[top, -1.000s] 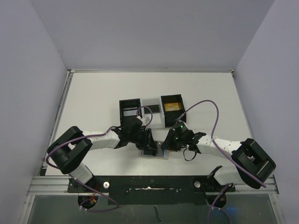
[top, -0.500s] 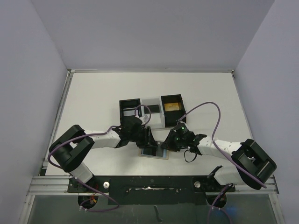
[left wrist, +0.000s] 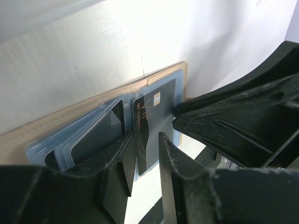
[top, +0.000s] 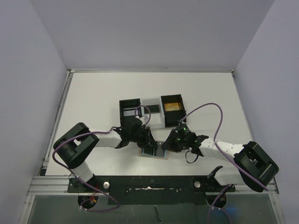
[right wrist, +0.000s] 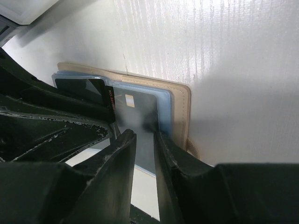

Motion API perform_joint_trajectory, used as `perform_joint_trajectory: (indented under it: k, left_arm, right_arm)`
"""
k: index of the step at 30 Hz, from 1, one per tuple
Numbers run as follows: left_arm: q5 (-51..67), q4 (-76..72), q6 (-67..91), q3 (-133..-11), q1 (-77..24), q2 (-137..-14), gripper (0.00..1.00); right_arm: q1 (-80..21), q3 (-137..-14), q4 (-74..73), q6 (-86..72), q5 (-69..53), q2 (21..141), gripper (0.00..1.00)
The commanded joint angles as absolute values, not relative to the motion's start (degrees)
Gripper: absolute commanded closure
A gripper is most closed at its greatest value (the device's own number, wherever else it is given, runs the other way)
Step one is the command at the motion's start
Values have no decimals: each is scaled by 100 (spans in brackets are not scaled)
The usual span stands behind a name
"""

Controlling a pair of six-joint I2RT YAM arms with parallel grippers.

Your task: Take the credit cards out of the card holder

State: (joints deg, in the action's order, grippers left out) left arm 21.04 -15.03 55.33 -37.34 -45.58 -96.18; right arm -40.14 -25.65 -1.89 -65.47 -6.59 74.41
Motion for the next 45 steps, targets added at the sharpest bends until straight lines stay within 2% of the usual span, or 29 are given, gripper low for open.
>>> perform_joint_trajectory:
  k: [1, 4, 8, 14, 19, 23, 27, 31, 34, 45]
  left_arm:
    - [2079, -1398, 5512, -3674, -4575, -9693, 73]
    - [1701, -1006, 5451, -3740, -4579, -9585, 65]
    - [1400, -462, 5237, -3934, -4570, -9537, 62]
    - [618, 492, 4940, -4416, -4743, -9728, 62]
    - [718, 650, 4880, -4502, -4775, -9979, 62]
    - [988, 347, 4977, -4415, -4825, -10039, 66]
    - [1524, -630, 5377, -4019, -4825, -9883, 71]
    - [1736, -1302, 5667, -3793, -4817, -9709, 82]
    - [1703, -1278, 5687, -3801, -4816, -9624, 89]
    - [1779, -975, 5567, -3814, -4796, -9341, 90]
  right_arm:
    - [-3980, -2377, -459, -6475, -450, 7547, 75]
    - [-3981, -2424, -544, -6472, -441, 7582, 75]
    - [-3977, -2426, -670, -6510, -332, 7586, 75]
    - [-3975, -2417, -541, -6427, -428, 7588, 76]
    - [-3972, -2355, -343, -6432, -546, 7609, 77]
    - [-3971, -2285, -6, -6444, -738, 7624, 77]
    - [-3963, -2254, 39, -6470, -787, 7695, 79]
    - [-3965, -2208, 43, -6496, -779, 7692, 80]
    - [-3963, -2239, -100, -6478, -707, 7652, 80]
    - [-3964, -2408, -536, -6345, -404, 7617, 80]
